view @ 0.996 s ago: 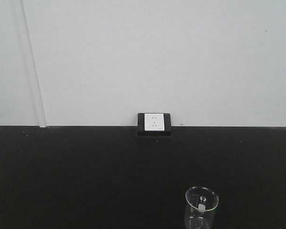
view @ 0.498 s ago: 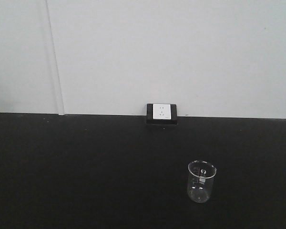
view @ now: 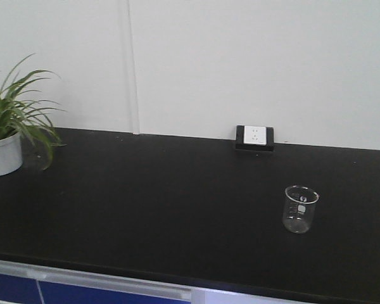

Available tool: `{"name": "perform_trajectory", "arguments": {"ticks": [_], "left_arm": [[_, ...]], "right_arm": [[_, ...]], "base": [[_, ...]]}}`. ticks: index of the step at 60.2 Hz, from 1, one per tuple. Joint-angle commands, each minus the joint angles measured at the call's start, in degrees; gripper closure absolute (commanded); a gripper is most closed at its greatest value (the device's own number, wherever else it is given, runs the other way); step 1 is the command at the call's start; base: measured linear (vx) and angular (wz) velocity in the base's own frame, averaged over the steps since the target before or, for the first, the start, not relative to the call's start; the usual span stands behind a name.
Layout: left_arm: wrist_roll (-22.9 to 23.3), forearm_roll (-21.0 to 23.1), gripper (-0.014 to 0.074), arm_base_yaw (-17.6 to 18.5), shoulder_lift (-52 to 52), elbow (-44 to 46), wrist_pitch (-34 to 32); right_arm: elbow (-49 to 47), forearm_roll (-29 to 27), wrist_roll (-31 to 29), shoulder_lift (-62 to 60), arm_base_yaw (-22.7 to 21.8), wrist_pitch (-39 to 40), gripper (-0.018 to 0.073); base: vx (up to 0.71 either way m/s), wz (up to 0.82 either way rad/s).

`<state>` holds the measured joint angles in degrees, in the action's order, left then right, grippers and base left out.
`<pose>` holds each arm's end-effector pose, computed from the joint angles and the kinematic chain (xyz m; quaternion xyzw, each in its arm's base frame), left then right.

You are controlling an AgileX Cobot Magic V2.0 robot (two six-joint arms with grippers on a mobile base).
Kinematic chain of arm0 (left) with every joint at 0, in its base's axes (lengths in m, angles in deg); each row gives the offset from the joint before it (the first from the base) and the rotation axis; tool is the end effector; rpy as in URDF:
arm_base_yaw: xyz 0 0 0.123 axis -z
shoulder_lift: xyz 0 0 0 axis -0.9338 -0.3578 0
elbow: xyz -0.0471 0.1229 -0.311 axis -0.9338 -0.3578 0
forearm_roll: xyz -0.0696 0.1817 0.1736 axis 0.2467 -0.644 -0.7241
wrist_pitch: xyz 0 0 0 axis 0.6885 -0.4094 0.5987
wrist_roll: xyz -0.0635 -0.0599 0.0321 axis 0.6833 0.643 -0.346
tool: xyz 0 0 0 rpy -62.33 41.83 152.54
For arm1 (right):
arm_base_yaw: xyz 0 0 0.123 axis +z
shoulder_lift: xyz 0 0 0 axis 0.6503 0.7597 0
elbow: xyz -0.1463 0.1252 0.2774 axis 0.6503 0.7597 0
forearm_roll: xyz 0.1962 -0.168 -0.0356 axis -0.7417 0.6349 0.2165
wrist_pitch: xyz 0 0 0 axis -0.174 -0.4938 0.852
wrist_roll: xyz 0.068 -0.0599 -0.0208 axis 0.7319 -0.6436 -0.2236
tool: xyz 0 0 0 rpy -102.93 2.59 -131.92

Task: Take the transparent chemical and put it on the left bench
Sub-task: 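Turn the base away from the bench, holding the dropper in the right gripper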

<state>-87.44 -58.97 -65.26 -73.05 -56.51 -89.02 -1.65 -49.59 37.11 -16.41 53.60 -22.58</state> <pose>0.0147 -0.0010 0.2030 0.0336 0.6853 -0.0124 0.7274 0.0815 0.0114 0.3530 -0.0658 0.8034 0.0384 0.5906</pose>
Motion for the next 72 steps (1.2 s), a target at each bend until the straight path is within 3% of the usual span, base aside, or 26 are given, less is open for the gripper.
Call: {"name": "perform_trajectory", "arguments": {"ticks": [1, 72], "left_arm": [[0.45, 0.04, 0.06, 0.1, 1.1, -0.93, -4.49], [0.45, 0.04, 0.06, 0.1, 1.1, -0.93, -4.49]], "right_arm": [[-1.62, 1.03, -0.18, 0.04, 0.03, 4.47, 0.0562], [-1.62, 1.03, -0.18, 0.04, 0.03, 4.47, 0.0562]], "base": [[-0.32, 0.32], [-0.24, 0.59]]}}
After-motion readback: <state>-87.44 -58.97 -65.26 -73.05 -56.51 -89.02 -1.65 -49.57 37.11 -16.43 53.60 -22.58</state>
